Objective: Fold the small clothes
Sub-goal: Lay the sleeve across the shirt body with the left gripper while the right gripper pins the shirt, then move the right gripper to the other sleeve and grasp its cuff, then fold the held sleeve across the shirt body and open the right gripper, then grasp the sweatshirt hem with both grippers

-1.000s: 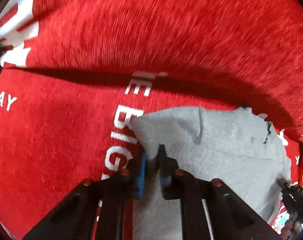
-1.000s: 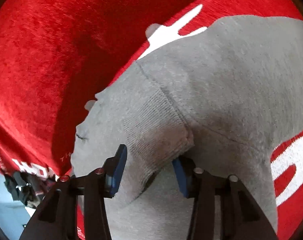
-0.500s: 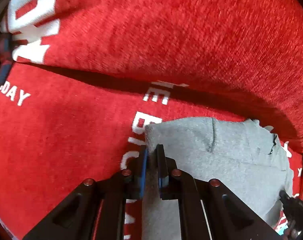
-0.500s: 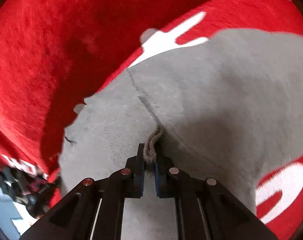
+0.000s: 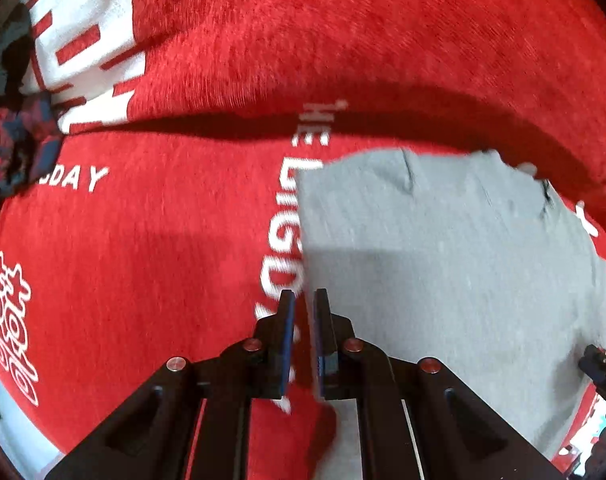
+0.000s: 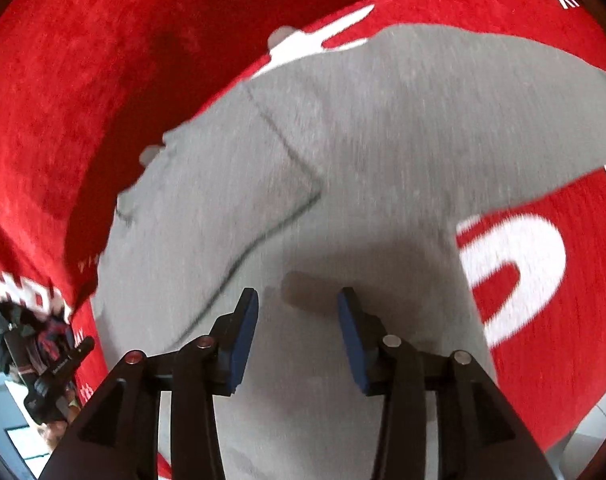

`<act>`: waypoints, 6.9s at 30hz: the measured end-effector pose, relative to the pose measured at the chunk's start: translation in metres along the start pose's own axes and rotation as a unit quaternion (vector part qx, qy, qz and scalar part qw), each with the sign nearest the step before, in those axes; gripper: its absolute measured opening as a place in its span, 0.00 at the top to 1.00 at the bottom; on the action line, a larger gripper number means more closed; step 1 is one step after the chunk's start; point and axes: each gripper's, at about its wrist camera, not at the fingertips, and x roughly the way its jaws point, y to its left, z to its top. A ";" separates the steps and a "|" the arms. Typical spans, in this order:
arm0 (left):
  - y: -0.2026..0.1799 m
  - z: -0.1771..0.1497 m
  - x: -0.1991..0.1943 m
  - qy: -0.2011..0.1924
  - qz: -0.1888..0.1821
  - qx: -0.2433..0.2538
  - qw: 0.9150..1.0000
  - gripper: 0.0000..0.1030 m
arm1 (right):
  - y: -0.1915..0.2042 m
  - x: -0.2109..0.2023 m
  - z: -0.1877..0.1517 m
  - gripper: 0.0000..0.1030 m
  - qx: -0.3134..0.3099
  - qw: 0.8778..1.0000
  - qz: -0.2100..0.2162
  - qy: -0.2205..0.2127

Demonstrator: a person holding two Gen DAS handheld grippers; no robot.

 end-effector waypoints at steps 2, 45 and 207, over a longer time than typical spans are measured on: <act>-0.003 -0.009 0.000 0.005 0.001 -0.002 1.000 0.57 | 0.001 0.000 -0.006 0.55 -0.006 1.000 0.001 0.008; 0.057 -0.015 -0.026 -0.002 -0.040 -0.075 0.996 0.05 | 0.186 0.090 -0.133 0.49 -0.131 0.961 0.182 0.162; -0.067 0.011 0.022 0.036 -0.253 -0.090 0.963 0.92 | -0.090 -0.019 0.046 0.94 0.120 0.972 0.198 -0.027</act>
